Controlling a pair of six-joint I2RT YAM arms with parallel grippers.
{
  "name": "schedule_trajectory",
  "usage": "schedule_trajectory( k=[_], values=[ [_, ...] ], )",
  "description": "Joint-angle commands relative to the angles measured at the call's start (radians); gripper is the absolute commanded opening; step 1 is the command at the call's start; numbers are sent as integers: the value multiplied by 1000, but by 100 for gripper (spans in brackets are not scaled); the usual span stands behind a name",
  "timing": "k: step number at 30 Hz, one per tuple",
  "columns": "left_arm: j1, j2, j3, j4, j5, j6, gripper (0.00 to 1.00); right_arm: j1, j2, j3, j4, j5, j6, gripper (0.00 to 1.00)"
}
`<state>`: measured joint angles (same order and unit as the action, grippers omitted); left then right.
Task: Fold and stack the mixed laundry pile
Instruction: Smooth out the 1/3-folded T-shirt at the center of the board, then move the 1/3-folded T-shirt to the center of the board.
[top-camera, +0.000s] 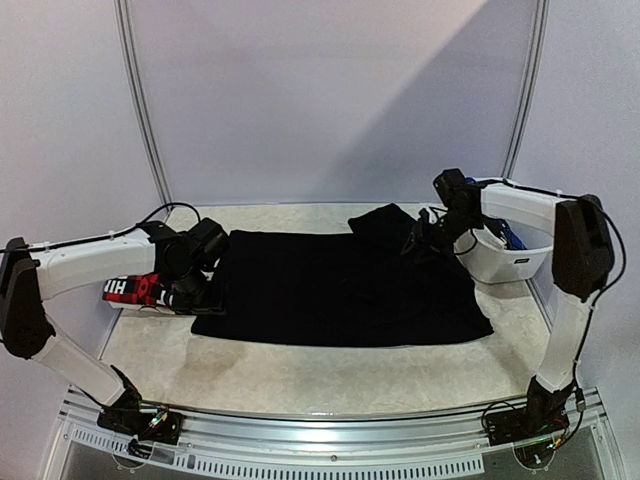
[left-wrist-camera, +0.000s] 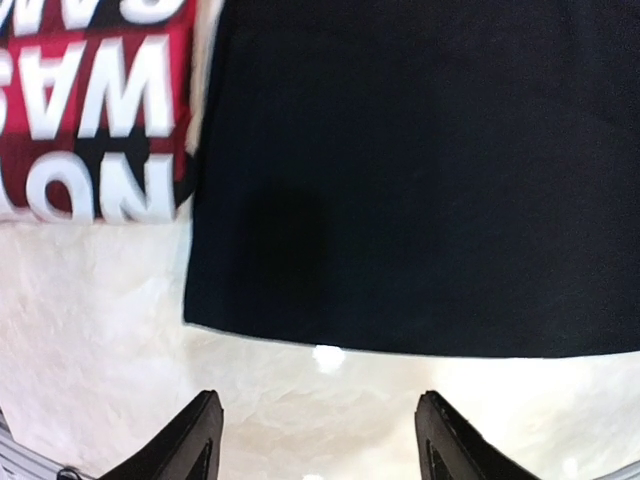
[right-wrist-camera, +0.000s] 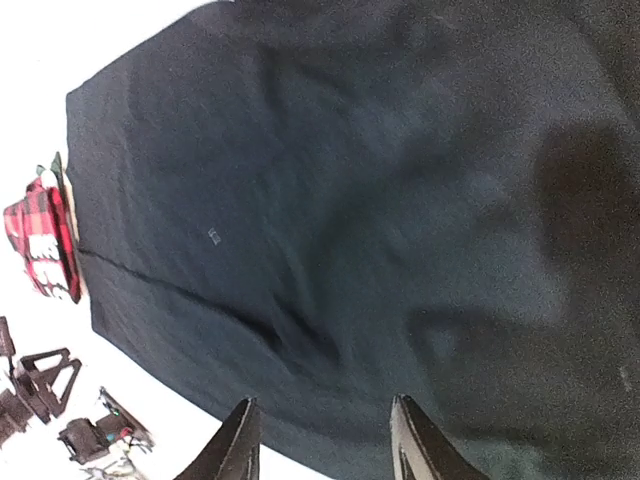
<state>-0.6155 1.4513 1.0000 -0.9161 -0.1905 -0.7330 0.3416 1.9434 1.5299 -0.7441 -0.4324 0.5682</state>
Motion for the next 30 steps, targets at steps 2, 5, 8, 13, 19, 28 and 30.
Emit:
schedule_trajectory(
  k=[2, 5, 8, 13, 19, 28, 30],
  values=[
    [63, -74, -135, 67, 56, -60, 69, -13, -254, -295, -21, 64, 6, 49],
    [118, -99, -198, 115, 111, -88, 69, -31, -377, -446, -44, 86, 49, 60],
    [162, -119, -244, 160, 144, -111, 69, -73, -487, -568, -68, 109, 78, 67],
    [257, -132, -331, 269, 238, -160, 68, -190, -598, -725, -80, 102, 112, 67],
    [342, -140, -385, 339, 277, -169, 66, -332, -687, -840, -61, 89, 161, 62],
    [416, -111, -425, 418, 324, -156, 62, -401, -641, -918, 75, 39, 185, 51],
    [419, -103, -430, 430, 327, -155, 61, -404, -626, -926, 99, 43, 189, 48]
  ],
)
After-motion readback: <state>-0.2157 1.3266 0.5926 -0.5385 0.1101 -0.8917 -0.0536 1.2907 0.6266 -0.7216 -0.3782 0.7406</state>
